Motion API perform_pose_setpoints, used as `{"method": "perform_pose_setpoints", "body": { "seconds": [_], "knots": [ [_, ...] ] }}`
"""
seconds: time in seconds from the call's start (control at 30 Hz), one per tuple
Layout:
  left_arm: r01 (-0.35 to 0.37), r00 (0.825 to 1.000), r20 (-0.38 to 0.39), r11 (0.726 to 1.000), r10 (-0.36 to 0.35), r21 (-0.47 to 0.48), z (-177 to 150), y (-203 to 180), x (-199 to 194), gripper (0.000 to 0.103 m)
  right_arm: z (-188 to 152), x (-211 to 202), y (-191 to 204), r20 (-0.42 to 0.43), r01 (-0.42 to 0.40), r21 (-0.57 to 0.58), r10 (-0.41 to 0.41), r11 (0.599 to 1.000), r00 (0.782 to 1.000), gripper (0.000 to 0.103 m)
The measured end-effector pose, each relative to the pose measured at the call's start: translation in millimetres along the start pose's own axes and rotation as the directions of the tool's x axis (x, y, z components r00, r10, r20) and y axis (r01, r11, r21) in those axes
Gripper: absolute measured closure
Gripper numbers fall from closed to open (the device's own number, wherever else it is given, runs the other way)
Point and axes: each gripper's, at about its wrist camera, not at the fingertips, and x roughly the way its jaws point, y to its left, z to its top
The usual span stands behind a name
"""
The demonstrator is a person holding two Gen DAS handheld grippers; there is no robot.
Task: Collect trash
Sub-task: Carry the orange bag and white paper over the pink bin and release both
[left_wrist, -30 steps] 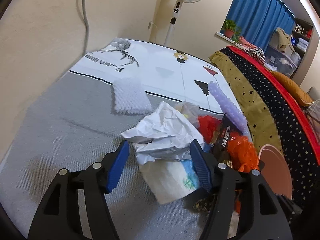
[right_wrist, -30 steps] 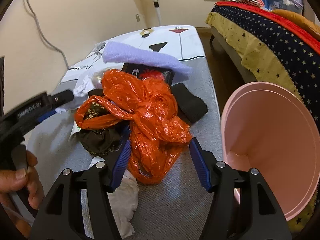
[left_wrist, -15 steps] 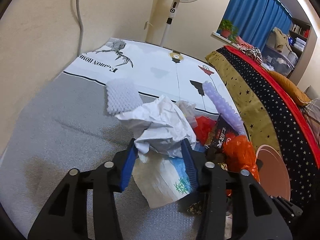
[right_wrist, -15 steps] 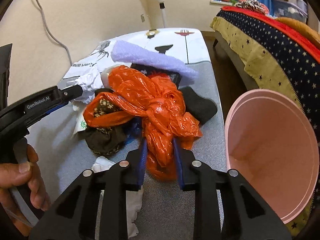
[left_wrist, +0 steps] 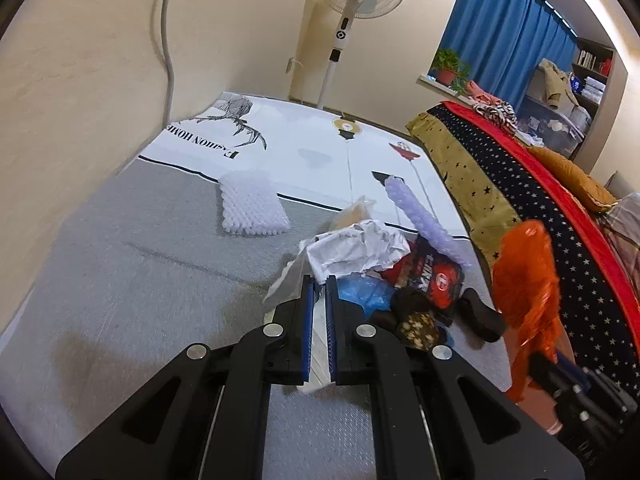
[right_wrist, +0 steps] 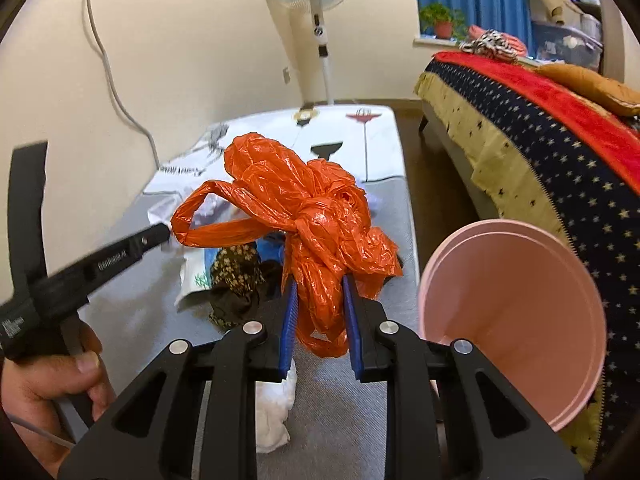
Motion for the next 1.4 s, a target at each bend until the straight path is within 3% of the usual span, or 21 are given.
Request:
{"method": "perform_pose_setpoints", "body": {
  "seconds": [0.37, 0.63, 1.23, 1.4],
  "knots": [
    [0.042, 0.998, 0.047, 0.998, -0.045, 0.050, -1.6, -16.2, -33.6, 0.101, 11.6, -65.7, -4.3, 0.088, 0.029, 0.052, -0.033, 0.998, 0.996, 0.081],
    [0.091, 0.990, 0.095, 0.992, -0.100, 0.091, -0.8, -33.0, -65.3, 0.101, 32.9, -131.3, 5.0, 0.228, 0.049, 0.008, -0.050, 0.999, 0.972, 0.081],
    [0.155, 0.976, 0.133, 0.977, -0.175, 0.146, -1.9, -56.5, -94.4, 0.101, 51.9, -180.4, -14.5, 0.322, 0.086, 0.036, -0.093, 0.996, 0.942, 0.081],
    [0.182, 0.971, 0.128, 0.969, -0.204, 0.166, -3.5, -63.5, -94.7, 0.101, 47.0, -171.7, -35.0, 0.290, 0.112, 0.065, -0.127, 0.992, 0.949, 0.081]
  ]
}}
